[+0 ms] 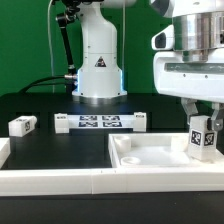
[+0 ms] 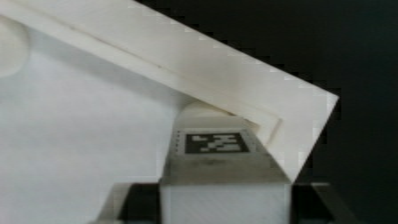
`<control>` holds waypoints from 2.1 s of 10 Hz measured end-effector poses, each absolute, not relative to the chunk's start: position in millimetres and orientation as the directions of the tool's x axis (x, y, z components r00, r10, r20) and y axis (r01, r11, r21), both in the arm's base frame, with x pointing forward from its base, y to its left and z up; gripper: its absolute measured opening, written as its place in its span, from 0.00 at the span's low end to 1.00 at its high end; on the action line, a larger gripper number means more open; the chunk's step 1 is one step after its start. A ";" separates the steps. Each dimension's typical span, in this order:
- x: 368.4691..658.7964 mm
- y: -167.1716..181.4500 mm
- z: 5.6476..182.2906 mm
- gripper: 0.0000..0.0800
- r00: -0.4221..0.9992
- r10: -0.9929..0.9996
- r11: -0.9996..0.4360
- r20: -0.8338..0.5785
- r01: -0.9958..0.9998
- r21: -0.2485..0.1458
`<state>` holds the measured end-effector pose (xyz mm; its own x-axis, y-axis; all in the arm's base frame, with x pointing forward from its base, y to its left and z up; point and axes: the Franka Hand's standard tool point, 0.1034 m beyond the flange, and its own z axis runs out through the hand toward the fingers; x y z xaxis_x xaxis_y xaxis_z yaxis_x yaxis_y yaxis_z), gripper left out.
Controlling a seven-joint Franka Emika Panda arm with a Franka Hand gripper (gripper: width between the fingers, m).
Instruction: Assemble square table
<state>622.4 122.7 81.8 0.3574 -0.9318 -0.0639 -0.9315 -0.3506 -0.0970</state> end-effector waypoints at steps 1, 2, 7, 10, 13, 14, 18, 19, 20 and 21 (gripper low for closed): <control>622.4 123.1 81.7 0.36 0.298 -0.952 -0.290 -0.076 -0.952 -0.095; 622.4 123.4 81.7 0.36 0.278 -0.957 -0.271 -0.079 -0.958 -0.094; 621.2 125.7 81.2 0.68 0.310 -0.947 -0.303 -0.086 -0.949 -0.090; 621.6 126.3 81.3 0.80 0.510 -0.858 -0.502 -0.065 -0.858 -0.105; 621.0 127.5 80.6 0.81 0.738 -0.675 -0.733 -0.015 -0.673 -0.098; 620.8 127.4 80.2 0.81 0.800 -0.600 -0.796 -0.004 -0.598 -0.097; 620.7 124.4 78.1 0.81 0.956 -0.293 -0.953 0.027 -0.290 -0.090; 621.2 123.7 78.4 0.81 0.975 -0.221 -0.972 0.035 -0.218 -0.088; 621.4 123.8 78.5 0.81 0.986 -0.164 -0.983 0.040 -0.160 -0.086; 622.8 122.9 79.4 0.81 0.994 -0.099 -0.992 0.048 -0.095 -0.083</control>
Offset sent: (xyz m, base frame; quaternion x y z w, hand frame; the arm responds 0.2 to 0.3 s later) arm 0.0000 0.0000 0.0000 0.0000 0.0000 0.1296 0.9916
